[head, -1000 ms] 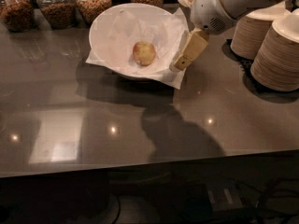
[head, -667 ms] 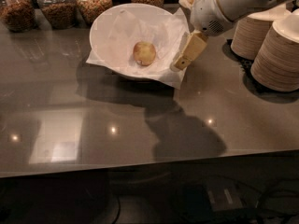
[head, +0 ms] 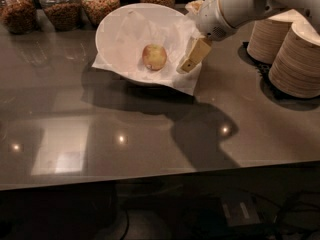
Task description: Pick apple from white bowl
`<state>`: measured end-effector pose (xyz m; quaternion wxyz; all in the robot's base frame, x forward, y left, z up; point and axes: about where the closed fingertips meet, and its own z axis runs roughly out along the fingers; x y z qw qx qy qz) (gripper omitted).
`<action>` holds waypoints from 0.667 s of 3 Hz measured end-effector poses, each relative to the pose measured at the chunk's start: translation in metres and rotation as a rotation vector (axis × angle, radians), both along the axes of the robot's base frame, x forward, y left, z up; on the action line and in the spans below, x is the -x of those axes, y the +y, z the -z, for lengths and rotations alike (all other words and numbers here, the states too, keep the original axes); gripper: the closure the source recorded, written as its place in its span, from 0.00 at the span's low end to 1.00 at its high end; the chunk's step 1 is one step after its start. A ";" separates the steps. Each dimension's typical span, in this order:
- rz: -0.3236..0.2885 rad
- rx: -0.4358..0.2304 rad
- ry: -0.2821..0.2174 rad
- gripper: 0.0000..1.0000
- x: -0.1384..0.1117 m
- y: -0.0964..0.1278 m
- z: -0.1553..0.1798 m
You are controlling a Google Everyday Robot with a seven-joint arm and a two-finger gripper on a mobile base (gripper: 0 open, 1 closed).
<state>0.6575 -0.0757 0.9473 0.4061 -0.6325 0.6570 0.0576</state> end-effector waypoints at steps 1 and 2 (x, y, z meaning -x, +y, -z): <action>-0.015 -0.018 0.011 0.00 -0.023 0.012 0.011; -0.029 -0.032 0.020 0.19 -0.038 0.024 0.018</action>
Offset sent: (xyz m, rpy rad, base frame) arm 0.0561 0.0335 -0.0215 0.0499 0.0229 0.0367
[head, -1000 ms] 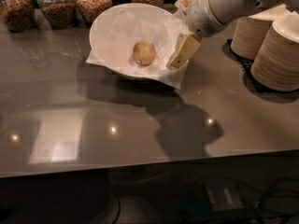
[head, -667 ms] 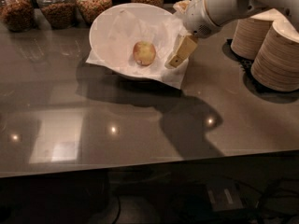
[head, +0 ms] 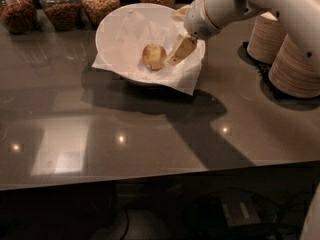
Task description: Pick apple from white bowl
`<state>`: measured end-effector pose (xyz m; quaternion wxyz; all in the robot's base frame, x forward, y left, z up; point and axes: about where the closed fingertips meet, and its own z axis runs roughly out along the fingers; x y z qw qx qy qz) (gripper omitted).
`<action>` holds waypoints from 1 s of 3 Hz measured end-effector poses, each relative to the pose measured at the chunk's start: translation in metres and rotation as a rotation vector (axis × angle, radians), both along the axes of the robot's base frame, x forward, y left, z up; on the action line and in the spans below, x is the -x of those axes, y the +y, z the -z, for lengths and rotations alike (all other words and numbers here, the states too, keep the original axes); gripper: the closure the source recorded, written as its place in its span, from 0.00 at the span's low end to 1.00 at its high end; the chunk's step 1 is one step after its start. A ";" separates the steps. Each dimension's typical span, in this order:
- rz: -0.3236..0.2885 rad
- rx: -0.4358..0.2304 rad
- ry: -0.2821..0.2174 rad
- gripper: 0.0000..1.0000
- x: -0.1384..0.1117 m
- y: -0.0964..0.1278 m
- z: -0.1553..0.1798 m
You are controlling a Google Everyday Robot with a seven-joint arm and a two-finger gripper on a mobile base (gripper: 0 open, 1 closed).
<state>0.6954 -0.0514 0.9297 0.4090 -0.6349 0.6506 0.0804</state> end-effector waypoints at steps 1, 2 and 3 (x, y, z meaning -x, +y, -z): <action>-0.016 -0.012 0.009 0.42 -0.008 0.011 0.005; -0.031 -0.025 0.025 0.66 -0.009 0.019 0.012; -0.035 -0.027 0.031 0.73 -0.009 0.021 0.014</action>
Offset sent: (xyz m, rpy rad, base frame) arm 0.0103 0.0240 -0.0152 0.0394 0.0375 0.0412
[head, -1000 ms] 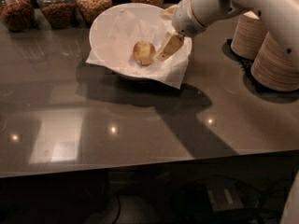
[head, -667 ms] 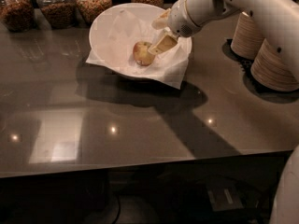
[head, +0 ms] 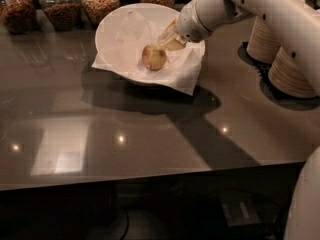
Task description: Pick apple from white bowl
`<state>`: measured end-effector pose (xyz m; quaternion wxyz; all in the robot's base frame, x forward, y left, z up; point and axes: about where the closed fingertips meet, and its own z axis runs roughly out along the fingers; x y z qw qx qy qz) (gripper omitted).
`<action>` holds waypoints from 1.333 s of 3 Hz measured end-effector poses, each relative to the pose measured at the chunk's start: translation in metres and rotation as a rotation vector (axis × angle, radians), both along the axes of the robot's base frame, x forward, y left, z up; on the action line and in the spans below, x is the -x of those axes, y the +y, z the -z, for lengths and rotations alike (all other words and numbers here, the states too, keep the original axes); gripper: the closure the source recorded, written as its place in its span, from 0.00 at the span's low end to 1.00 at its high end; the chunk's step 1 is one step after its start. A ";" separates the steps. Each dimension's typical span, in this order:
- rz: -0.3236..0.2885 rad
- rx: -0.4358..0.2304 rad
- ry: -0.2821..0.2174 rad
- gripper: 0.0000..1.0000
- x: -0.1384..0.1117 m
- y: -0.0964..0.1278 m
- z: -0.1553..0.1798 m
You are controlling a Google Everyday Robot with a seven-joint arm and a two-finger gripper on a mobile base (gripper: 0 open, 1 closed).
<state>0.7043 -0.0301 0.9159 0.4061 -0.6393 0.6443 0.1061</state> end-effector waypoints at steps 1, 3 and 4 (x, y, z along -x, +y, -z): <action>-0.017 -0.009 0.029 0.59 0.002 0.009 0.011; -0.036 -0.013 0.082 0.24 -0.006 0.021 0.037; -0.029 -0.011 0.102 0.23 -0.012 0.022 0.048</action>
Offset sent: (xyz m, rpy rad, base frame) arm -0.0026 0.0230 -0.0266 0.0280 0.0763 0.0539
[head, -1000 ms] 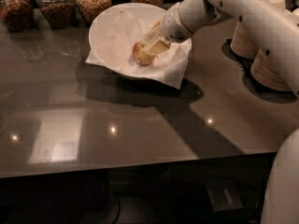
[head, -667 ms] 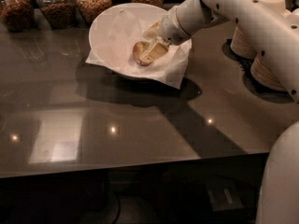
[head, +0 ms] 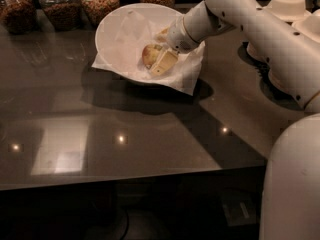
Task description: Pick apple from white bowl
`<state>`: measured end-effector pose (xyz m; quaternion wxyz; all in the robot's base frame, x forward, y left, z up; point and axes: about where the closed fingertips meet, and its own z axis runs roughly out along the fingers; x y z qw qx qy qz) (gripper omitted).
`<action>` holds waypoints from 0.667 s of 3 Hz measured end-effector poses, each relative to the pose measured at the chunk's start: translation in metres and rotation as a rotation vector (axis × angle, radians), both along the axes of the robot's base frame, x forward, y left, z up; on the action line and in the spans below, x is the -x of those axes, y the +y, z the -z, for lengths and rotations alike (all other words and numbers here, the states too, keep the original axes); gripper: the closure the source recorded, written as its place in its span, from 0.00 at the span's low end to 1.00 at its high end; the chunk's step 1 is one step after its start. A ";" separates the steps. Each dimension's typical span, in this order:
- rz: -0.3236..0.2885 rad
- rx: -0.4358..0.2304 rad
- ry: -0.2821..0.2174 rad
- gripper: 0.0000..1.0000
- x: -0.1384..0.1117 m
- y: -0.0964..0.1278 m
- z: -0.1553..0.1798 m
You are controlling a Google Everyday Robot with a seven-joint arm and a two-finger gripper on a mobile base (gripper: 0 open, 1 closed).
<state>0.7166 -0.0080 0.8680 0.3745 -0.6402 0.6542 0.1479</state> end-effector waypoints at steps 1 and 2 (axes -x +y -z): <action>-0.001 -0.002 0.008 0.24 -0.003 0.003 0.005; -0.004 -0.001 0.011 0.41 -0.004 0.005 0.007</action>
Offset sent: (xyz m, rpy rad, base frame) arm 0.0078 0.0062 -0.0070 -0.0009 0.0125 0.0021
